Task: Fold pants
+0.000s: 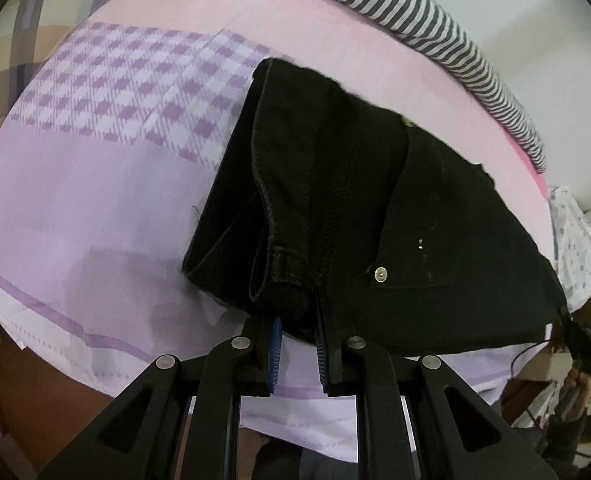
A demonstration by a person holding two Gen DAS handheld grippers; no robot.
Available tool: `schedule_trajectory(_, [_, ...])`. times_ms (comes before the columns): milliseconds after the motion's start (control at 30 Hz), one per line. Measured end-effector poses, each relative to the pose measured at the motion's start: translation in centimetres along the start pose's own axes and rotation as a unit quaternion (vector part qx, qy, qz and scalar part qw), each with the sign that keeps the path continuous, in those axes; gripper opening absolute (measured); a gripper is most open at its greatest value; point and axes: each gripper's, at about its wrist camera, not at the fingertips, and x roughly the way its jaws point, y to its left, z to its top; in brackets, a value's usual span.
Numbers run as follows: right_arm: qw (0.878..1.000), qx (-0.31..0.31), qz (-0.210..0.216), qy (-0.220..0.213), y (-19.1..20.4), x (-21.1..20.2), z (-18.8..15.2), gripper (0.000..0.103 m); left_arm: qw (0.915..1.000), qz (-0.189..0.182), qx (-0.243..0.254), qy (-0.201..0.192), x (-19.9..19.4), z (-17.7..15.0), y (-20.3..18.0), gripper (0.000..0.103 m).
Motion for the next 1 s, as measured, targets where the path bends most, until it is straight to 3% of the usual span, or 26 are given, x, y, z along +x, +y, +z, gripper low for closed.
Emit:
schedule_trajectory(200, [1.0,0.013,0.001,0.022,-1.4,1.9,-0.7,0.004,0.9975,0.054,0.04,-0.018,-0.1,-0.6,-1.9,0.02])
schedule_trajectory(367, [0.999,0.024,0.022,0.024,-2.1,1.9,-0.5,0.004,0.9952,0.087,0.034,-0.028,-1.2,-0.9,-1.9,0.041])
schedule_trajectory(433, [0.999,0.027,0.031,0.021,-2.1,1.8,-0.5,0.004,0.9934,0.098,0.045,-0.038,-2.2,-1.4,-1.9,0.042])
schedule_trajectory(600, [0.998,0.036,0.053,0.017,-2.2,1.3,-0.2,0.004,0.9795,0.145,0.081,-0.114,-6.1,-2.6,-4.2,0.042])
schedule_trajectory(667, [0.997,0.04,0.062,0.016,-2.2,1.1,-0.1,0.004,0.9727,0.129,0.125,-0.146,-7.3,-3.1,-7.5,0.043])
schedule_trajectory(767, [0.996,0.045,0.077,0.013,-2.1,0.8,0.1,0.004,0.9637,0.075,0.203,-0.156,-7.1,-3.7,-13.8,0.049])
schedule_trajectory(900, [0.994,0.053,0.095,0.008,-2.1,0.4,0.4,0.004,0.9388,-0.014,0.318,-0.132,-3.8,-5.1,-23.4,0.05])
schedule_trajectory(1000, [0.993,0.056,0.103,0.003,-2.0,0.4,0.5,0.004,0.9239,-0.06,0.364,-0.101,-0.9,-5.9,-28.6,0.05])
